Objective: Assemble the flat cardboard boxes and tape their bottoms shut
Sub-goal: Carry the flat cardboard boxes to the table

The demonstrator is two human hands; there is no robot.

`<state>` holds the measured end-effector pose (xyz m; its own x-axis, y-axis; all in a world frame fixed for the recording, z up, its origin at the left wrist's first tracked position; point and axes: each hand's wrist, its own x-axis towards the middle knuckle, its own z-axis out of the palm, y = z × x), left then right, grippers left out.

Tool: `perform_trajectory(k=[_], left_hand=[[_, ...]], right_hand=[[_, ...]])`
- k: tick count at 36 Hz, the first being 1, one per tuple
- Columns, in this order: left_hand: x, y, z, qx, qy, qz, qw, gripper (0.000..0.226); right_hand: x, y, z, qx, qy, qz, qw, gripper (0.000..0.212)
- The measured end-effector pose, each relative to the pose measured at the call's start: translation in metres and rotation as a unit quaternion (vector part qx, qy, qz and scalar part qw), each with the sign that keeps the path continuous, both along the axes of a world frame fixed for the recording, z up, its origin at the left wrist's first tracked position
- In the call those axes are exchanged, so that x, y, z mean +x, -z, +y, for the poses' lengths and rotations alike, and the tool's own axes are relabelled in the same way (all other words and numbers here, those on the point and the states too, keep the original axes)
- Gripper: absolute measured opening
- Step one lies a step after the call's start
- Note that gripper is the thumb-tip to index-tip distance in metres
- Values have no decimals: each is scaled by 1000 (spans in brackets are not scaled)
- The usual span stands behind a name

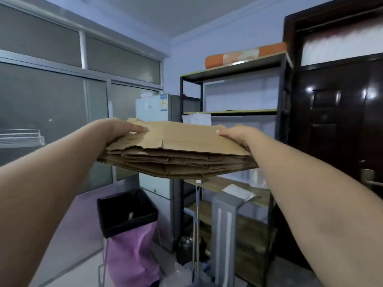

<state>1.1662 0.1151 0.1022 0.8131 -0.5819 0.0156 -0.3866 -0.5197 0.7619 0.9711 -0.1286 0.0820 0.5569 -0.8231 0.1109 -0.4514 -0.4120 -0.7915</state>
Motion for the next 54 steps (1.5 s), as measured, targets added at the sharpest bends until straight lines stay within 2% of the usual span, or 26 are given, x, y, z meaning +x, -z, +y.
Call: perform_trajectory(k=[3,6,10,12,15,23,24,28,29,32,37,40,48,54], left_hand=[[-10,-1,-3,-13,47,-16,999,74],[-24,4,-10,-36,84,-20,996,73],[-48,17,-16,-28,127,-30,991,92],[-63,22,-21,-39,149,-12,988,97],[-88,24,-29,-63,186,23,980,90],[-168,19,-56,-67,287,49,954,139],[-186,16,-56,-69,300,51,950,137],[-271,7,-37,-74,346,48,934,99],[-292,5,-37,-78,359,48,929,96],[-357,0,-32,-81,403,43,911,100],[-476,-2,-13,-91,456,35,885,89],[-546,2,2,-91,481,39,871,92],[-729,26,34,-50,565,57,821,97],[-848,25,47,-43,618,57,783,87]], right_hand=[[-30,1,15,3,48,-11,999,76],[-65,3,39,11,89,-25,996,70],[-114,4,66,-1,144,-21,989,68],[-138,4,78,-7,171,-14,985,66],[-172,-1,95,-19,210,-2,977,69],[-289,-15,138,-42,299,15,953,70],[-306,-17,144,-42,310,17,950,69],[-384,-21,171,-55,349,23,935,66],[-405,-21,180,-58,359,23,931,66],[-472,-20,210,-52,396,24,917,67],[-588,-16,259,-47,456,7,889,68],[-655,-15,293,-54,489,13,871,69],[-826,-1,387,-40,567,40,822,59],[-928,8,433,-43,627,57,775,58]])
